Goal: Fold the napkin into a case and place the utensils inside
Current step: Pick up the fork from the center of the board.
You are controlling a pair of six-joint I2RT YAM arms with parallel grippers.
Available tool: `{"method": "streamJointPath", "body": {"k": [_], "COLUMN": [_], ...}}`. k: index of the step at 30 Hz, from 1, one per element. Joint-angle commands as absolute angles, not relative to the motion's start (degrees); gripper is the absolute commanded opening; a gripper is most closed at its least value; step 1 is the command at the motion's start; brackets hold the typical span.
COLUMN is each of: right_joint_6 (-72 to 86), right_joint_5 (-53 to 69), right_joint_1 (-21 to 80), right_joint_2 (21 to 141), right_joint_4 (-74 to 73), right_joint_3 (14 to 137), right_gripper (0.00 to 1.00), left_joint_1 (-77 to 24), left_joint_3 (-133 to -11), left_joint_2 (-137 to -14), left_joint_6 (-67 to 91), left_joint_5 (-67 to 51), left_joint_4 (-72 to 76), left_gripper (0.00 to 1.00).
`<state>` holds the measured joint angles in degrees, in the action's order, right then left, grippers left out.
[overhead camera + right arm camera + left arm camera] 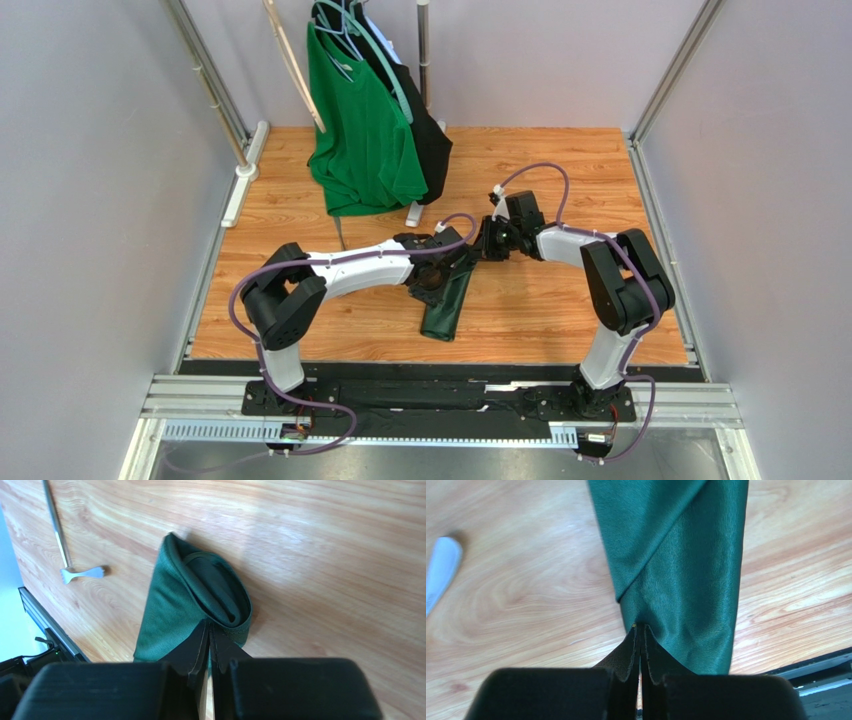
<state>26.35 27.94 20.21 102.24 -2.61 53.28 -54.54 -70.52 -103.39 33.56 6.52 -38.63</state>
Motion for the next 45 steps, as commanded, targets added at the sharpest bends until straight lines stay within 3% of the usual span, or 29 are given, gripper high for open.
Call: {"method": "streamJointPath", "body": {"k": [1, 7, 14, 22, 28, 33, 37, 41, 45], "right_joint_6": [24.44, 25.48, 29.96, 33.92, 34.89, 33.58, 33.49, 34.71, 34.89], "right_joint_5": [28.83, 31.55, 36.73, 40.69, 41.4, 42.98, 43.86, 45.0, 45.0], "right_joint_1": [18.2, 17.14, 17.23, 17.84, 16.44, 15.2, 15.03, 15.12, 15.21], "right_joint_2": [104.41, 104.06, 100.64, 100.63, 108.18, 113.37, 112.51, 109.18, 106.0], "right_joint_4": [1.31, 2.28, 3.6, 7.73, 13.08, 13.36, 12.66, 12.22, 10.81], "right_joint_3": [53.97, 53.17, 52.12, 51.77, 52.47, 54.75, 54.67, 53.79, 52.65], "right_gripper": [0.08, 0.08, 0.1, 0.15, 0.15, 0.12, 0.12, 0.12, 0.13], "left_joint_1": [-56.6, -58.18, -57.31, -55.81, -56.16, -57.83, -58.01, -58.01, -58.01], "left_joint_3": [-72.25, -72.78, -66.37, -57.15, -50.02, -47.9, -49.12, -50.89, -50.54], "left_joint_2": [-105.56, -98.28, -88.77, -94.04, -99.49, -100.29, -93.98, -88.87, -87.8], "left_joint_6": [35.51, 33.84, 31.38, 30.93, 34.28, 32.08, 30.5, 31.55, 33.13], "left_joint_5": [5.89, 10.55, -2.71, -16.16, -21.01, -13.81, -10.46, -14.22, -18.19], "left_joint_4": [-38.06, -39.73, -28.23, -11.79, -0.71, -2.28, -6.93, -9.32, -7.56], "left_gripper": [0.01, 0.06, 0.07, 0.01, 0.01, 0.0, 0.02, 0.13, 0.11]}}
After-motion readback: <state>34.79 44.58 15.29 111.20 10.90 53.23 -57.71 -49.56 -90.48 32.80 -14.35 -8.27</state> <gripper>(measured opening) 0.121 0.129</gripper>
